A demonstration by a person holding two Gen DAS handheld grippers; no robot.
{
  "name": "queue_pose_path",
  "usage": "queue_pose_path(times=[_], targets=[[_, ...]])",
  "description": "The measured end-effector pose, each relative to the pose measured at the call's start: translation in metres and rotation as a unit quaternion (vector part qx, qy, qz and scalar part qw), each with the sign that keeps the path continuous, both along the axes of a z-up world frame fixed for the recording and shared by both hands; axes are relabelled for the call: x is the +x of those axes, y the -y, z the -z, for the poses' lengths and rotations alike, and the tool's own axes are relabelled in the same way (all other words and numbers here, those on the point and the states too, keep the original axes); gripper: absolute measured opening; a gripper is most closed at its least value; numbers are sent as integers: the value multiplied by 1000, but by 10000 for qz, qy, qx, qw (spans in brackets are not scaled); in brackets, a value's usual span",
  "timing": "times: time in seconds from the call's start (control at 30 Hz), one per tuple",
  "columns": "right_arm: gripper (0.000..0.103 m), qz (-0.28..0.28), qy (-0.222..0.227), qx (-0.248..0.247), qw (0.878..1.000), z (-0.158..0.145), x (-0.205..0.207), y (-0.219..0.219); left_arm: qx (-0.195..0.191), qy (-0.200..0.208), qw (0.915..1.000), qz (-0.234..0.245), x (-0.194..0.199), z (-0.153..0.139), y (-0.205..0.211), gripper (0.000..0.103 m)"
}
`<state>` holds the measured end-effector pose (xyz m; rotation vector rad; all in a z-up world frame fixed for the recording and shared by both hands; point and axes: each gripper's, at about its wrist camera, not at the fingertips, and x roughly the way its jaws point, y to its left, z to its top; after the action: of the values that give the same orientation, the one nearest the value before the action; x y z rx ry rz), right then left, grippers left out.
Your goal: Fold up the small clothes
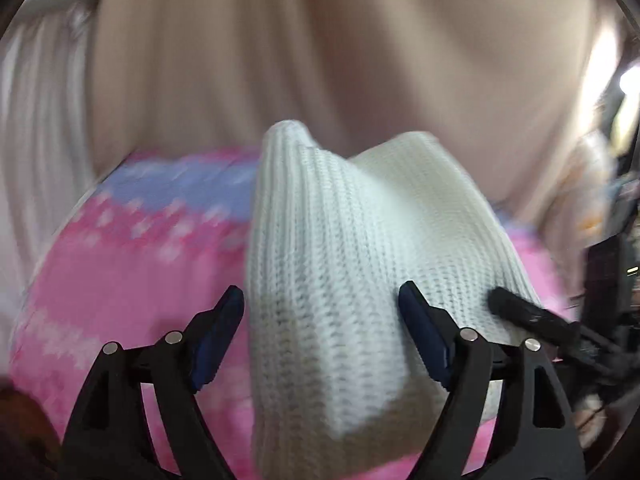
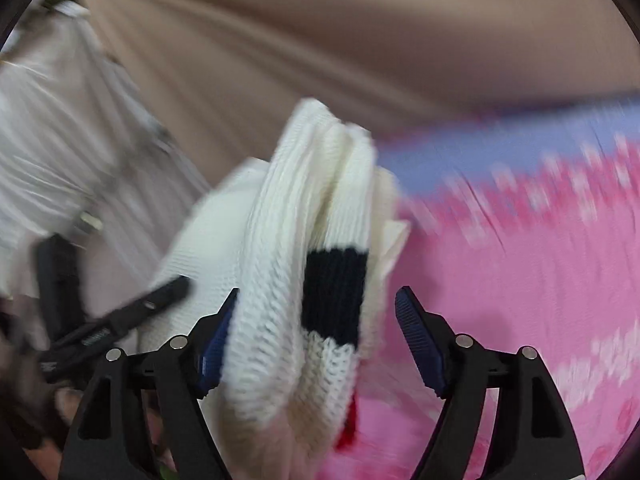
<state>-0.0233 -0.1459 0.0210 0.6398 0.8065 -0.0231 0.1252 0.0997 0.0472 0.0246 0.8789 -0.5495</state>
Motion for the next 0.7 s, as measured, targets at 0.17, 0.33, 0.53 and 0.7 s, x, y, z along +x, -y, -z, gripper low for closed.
queue_pose_path(times=[0.17, 0.33, 0.53, 0.7], targets=[[15, 120, -977, 222, 9949, 62, -27, -27, 843, -1056, 9899, -438, -5, 97, -35, 27], [15, -351, -583, -278, 9973, 10, -15, -71, 484, -838, 9944, -425, -24, 73, -39, 31], [4, -372, -1565, -838, 9834, 74, 34, -76, 863, -941, 9911, -368, -3, 94, -15, 39], [6, -121, -1449, -554, 9878, 63, 19, -66, 1127, -1004, 9880, -323, -1, 101, -13, 39]])
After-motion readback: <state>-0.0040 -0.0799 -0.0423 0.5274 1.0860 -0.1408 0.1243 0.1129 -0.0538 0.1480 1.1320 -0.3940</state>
